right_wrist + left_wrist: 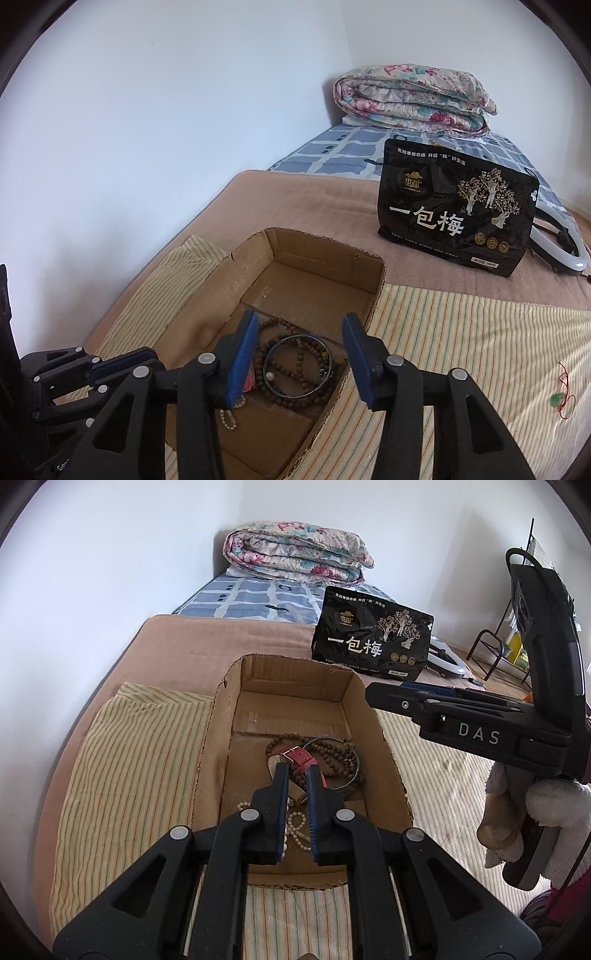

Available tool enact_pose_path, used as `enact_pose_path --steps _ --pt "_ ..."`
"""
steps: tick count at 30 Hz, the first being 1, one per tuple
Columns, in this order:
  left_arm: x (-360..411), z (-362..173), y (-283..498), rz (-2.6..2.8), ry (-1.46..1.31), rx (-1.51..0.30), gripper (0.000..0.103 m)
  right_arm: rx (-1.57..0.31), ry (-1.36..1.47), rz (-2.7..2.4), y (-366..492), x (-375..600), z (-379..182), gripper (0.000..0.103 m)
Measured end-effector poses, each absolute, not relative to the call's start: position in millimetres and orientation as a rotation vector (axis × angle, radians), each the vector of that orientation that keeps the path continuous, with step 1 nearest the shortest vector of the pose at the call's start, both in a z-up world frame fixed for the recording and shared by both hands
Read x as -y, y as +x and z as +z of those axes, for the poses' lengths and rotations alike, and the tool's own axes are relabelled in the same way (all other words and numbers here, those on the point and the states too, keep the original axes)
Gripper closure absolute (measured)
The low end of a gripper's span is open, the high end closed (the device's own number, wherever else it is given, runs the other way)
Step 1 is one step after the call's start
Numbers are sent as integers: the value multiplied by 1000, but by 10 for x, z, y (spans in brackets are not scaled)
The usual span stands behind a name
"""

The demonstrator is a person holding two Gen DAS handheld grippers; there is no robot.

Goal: Organize jewelry
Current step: 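Move the left tool to the other pearl earring while the right tool moves to the jade pendant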

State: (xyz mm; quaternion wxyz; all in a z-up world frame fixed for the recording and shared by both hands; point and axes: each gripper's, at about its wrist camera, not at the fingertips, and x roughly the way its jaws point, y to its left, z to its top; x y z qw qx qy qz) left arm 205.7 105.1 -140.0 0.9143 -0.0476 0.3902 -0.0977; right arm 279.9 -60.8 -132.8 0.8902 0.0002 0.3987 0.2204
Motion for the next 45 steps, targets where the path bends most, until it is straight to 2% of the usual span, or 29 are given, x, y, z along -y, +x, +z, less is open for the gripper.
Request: enact_pose_path --steps 1,5,10,16,18,22,25,29,30,32,33,45 --pt "-1050 -1401 2053 -199 -99 -802 87 -827 2 456 2792 619 -1318 53" --pt "-1040 -1400 2034 -198 -102 -807 87 -825 -1 455 2755 665 -1279 52" --pt "-1009 -1374 1993 -197 -95 -805 87 -809 -7 438 2676 762 -1215 44" --pt "-896 -1309 1936 -207 -77 -798 87 -787 1 401 2566 973 -1131 28" --pt "-838 -1290 1912 -214 -68 -797 87 -777 10 380 2527 1077 -1104 16" --pt "-704 -1250 1871 -229 -62 -791 87 -760 26 342 2433 1309 -1048 10" --pt "-591 -1240 1835 -243 -60 -785 75 -741 28 306 2340 1511 -999 1" --pt "-412 -1213 1782 -268 -40 -784 74 -725 23 266 2225 1795 -944 0" --pt "-356 -1210 1773 -273 -28 -789 71 -723 21 256 2198 1869 -933 0" --pt "-245 -1200 1742 -286 -11 -788 57 -718 19 233 2133 2022 -910 0" --pt "-184 -1195 1725 -293 -3 -784 56 -714 20 220 2099 2103 -898 0" --pt "747 -1217 1604 -443 53 -794 56 -661 6 49 1811 3097 -874 0"
